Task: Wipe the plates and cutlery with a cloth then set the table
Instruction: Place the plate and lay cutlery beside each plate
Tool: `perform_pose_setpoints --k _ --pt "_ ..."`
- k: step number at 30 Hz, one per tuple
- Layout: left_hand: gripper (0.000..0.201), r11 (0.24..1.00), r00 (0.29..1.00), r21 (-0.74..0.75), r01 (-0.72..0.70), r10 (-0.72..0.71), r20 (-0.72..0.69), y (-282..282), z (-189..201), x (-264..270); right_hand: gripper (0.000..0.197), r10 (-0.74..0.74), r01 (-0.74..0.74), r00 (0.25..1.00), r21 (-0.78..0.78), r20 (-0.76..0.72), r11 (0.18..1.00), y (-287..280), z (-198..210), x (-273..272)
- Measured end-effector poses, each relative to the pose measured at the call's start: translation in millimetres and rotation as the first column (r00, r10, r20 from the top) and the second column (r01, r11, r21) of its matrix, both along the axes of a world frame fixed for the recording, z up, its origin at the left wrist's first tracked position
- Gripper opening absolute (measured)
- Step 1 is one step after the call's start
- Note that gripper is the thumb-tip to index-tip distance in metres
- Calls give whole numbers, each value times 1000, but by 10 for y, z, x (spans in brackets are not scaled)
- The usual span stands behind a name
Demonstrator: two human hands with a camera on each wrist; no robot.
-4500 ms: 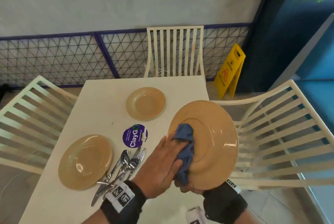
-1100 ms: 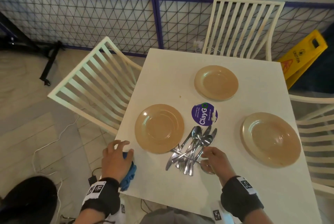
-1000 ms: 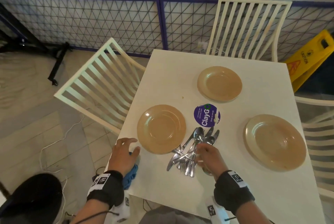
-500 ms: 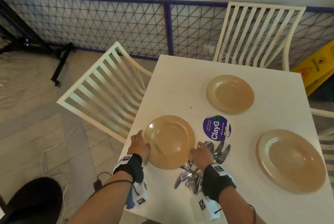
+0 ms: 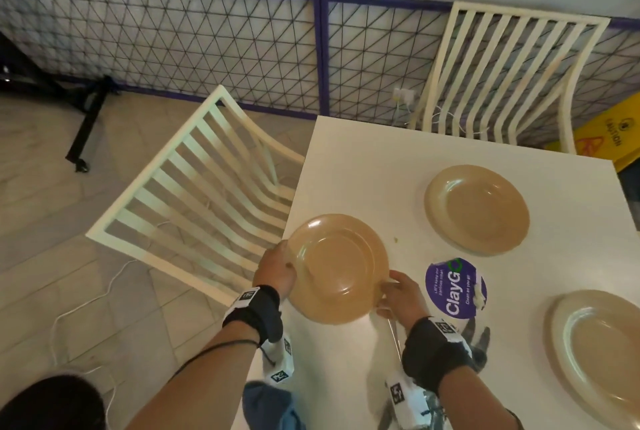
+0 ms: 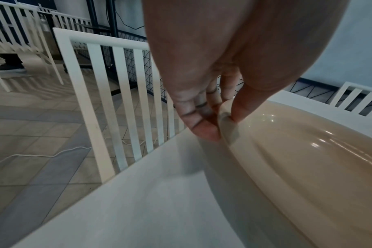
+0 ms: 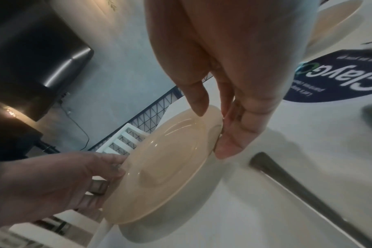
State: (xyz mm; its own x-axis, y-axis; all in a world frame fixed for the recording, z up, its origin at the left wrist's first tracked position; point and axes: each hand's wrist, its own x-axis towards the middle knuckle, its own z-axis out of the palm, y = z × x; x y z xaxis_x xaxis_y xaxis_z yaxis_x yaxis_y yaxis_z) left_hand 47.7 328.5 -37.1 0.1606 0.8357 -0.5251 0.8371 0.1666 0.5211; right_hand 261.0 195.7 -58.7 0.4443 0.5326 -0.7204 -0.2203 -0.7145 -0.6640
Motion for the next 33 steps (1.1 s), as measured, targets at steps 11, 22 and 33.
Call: perform_pose_setpoints --k 11,22,33 --pt "57 1000 999 -12 -19 20 49 349 -52 -60 32 -92 92 995 7 -41 996 285 -123 -2" --pt "35 955 934 122 269 -289 208 154 423 533 19 -240 229 967 129 80 965 -167 246 755" --pt "33 848 838 12 529 -525 149 -221 363 2397 42 -380 364 872 112 308 925 -387 230 2120"
